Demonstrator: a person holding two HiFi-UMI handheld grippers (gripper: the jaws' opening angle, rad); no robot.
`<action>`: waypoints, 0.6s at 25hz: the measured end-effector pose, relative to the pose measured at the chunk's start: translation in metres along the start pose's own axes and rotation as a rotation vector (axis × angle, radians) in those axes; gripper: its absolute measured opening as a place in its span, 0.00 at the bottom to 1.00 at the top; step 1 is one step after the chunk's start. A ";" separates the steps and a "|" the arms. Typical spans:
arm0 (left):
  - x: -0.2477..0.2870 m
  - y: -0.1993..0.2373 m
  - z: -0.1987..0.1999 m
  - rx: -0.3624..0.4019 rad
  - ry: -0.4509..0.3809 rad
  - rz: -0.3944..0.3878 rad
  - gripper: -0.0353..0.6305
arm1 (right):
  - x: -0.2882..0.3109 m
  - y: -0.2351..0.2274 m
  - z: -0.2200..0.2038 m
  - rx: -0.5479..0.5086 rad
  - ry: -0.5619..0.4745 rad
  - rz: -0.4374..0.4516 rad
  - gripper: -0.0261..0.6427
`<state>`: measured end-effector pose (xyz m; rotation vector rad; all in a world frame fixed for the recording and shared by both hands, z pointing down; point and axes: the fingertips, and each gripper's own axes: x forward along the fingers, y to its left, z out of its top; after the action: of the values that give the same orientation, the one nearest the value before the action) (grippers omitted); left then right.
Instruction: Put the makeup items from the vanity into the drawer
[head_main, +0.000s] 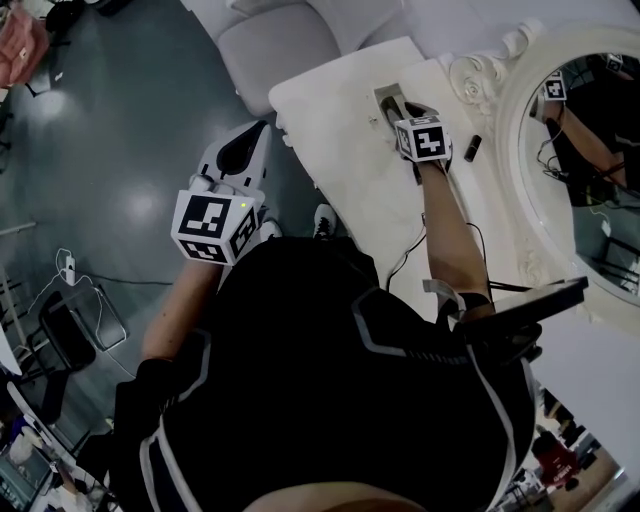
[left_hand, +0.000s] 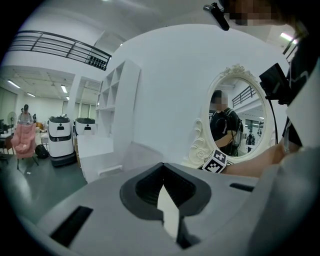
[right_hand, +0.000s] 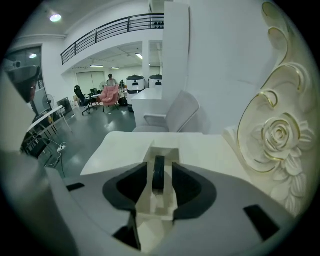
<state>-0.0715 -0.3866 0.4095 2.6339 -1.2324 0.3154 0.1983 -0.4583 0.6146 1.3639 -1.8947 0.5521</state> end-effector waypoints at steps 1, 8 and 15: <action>-0.005 0.000 0.004 0.001 -0.004 -0.008 0.06 | -0.009 0.005 0.005 0.001 -0.009 -0.004 0.28; 0.006 -0.011 0.011 0.020 -0.029 -0.092 0.06 | -0.053 0.003 0.029 0.039 -0.116 -0.035 0.28; 0.019 -0.030 0.022 0.047 -0.070 -0.198 0.06 | -0.122 0.000 0.065 0.110 -0.312 -0.074 0.27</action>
<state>-0.0337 -0.3876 0.3911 2.8009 -0.9831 0.2228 0.1996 -0.4273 0.4797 1.6643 -2.0731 0.4306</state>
